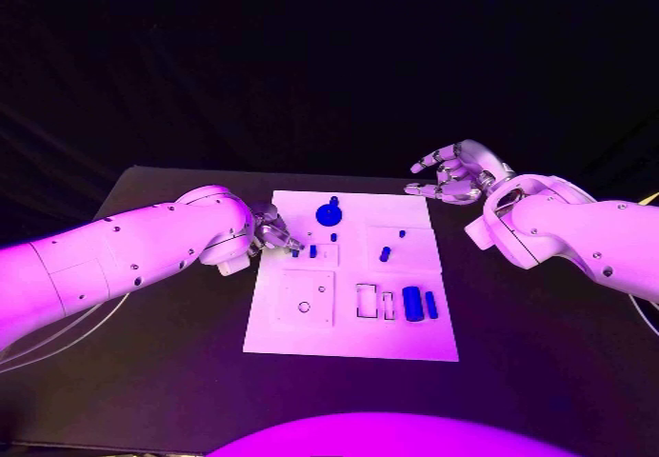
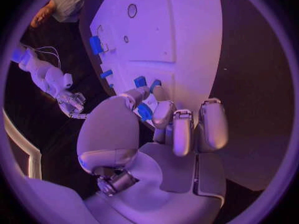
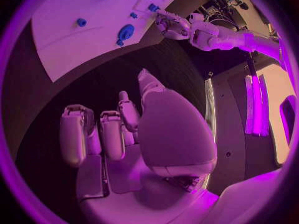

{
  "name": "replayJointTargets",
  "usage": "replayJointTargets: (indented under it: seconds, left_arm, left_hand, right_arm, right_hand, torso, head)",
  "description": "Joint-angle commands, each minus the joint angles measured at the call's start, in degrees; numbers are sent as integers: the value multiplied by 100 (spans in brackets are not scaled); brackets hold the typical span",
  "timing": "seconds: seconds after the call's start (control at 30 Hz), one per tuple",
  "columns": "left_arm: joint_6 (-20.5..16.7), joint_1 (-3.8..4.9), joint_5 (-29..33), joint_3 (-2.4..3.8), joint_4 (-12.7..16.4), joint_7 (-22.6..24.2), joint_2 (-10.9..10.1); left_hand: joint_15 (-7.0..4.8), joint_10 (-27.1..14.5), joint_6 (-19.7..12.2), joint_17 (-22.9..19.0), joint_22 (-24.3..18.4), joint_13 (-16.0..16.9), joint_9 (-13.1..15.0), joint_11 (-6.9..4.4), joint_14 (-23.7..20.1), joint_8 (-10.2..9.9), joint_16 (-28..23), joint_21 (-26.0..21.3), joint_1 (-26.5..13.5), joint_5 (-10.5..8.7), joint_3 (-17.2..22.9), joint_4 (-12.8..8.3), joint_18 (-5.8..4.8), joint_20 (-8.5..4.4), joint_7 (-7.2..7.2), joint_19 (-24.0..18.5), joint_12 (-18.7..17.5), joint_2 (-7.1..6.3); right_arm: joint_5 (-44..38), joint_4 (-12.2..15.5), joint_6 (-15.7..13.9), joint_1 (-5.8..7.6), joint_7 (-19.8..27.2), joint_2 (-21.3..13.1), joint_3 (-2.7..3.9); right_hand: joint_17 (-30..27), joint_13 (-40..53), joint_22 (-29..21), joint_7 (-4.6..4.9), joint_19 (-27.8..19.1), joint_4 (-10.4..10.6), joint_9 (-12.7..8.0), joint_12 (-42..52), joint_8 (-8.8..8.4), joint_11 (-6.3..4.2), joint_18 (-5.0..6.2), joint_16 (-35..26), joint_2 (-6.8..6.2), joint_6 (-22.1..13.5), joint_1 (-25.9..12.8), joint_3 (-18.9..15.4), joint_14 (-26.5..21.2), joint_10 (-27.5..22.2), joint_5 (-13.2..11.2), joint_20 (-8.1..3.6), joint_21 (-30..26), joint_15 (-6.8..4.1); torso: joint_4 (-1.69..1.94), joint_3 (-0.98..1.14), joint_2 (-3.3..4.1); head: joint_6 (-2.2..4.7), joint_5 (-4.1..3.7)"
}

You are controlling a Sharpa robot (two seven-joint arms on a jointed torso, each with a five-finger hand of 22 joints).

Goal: Assemble the parts on the task board

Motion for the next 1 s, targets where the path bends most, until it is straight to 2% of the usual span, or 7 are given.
replayJointTargets:
  seconds: [0.03, 0.5, 0.7, 0.77, 0.8, 0.87, 1.0]
  left_arm:
    - [-34, 0, 5, 4, 0, 7, 7]
    - [-332, -2, 323, 73, 46, 128, -41]
    - [-667, -1, 707, 175, 125, 650, -133]
    - [-852, -1, 874, 197, 162, 1058, -159]
    - [-984, -1, 953, 206, 185, 1398, -166]
    - [-1132, -1, 955, 214, 210, 1800, -154]
    - [-1305, -4, 555, 218, 230, 2501, -77]
  left_hand:
    - [-79, 124, 51, 1592, 71, 67, 78, -71, 617, 3, 102, 39, -37, -154, -286, 86, -100, -34, -2, 72, -3, -14]
    - [-18, -179, -211, 1331, -224, -358, 167, 21, 541, -32, -34, -137, -63, -826, -995, 564, -34, 20, 104, -127, -304, 9]
    - [80, -809, -611, 1029, -768, -1262, 171, 147, 436, -166, -206, -460, -29, -969, -1451, 563, 77, 97, 250, -501, -962, 179]
    - [246, -1558, -1027, 493, -1455, -2105, 93, 349, 186, -344, -523, -905, 217, -935, -1608, 544, 206, 242, 452, -1024, -1594, 278]
    - [478, -2225, -1556, -284, -2500, -2348, -85, 593, -318, -589, -1013, -1651, 710, -863, -1537, 544, 403, 413, 719, -1861, -1877, 374]
    - [571, -2511, -1770, -566, -2841, -2455, -239, 699, -531, -700, -1162, -1923, 1053, -845, -1449, 516, 485, 514, 837, -2112, -1966, 425]
    - [852, -3297, -1862, -2769, -3561, -3199, -1056, 957, -2402, -1186, -2771, -2872, 2189, -880, -505, 320, 580, 775, 1063, -2769, -2782, 183]
  right_arm:
    - [-4, 4, -1, -4, 16, -2, 2]
    - [-3, -5, -10, -4, 30, 4, 2]
    - [1, -10, -28, -6, 46, 1, 2]
    - [3, -13, -37, -6, 55, -1, 2]
    - [6, -16, -44, -6, 62, -2, 2]
    - [9, -21, -53, -7, 73, -4, 2]
    - [20, -31, -62, -7, 98, -4, 1]
  right_hand:
    - [828, -32, 976, -2, 170, 58, 39, -74, 113, -23, 25, -92, 27, -39, -155, 142, 486, -71, 47, -70, -51, -23]
    - [825, -39, 969, -1, 166, 64, 39, -81, 115, -22, 27, -94, 22, -44, -171, 135, 486, -77, 46, -70, -63, -23]
    - [825, -39, 969, -1, 166, 64, 39, -81, 115, -22, 27, -94, 22, -44, -171, 135, 486, -77, 46, -70, -63, -23]
    - [822, -39, 970, 0, 167, 68, 38, -80, 115, -21, 26, -96, 21, -48, -183, 131, 485, -77, 46, -70, -61, -22]
    - [815, -42, 966, 0, 164, 67, 38, -84, 115, -21, 28, -100, 22, -48, -184, 131, 483, -80, 46, -70, -70, -22]
    - [812, -49, 965, 0, 164, 67, 38, -91, 115, -21, 28, -102, 22, -49, -184, 131, 482, -85, 46, -70, -71, -22]
    - [737, -156, 897, 1, 118, 56, 37, -214, 117, -21, 55, -148, 25, -59, -171, 139, 462, -182, 50, -70, -190, -22]
  torso:
    - [-1, -1, -1]
    - [-5, -3, 1]
    - [0, 2, -6]
    - [3, -2, -7]
    - [2, -3, -5]
    - [4, -4, -6]
    - [-3, -7, 7]
  head:
    - [2, -1]
    - [7, -13]
    - [29, -25]
    - [45, -33]
    - [58, -37]
    - [63, -43]
    - [95, -61]
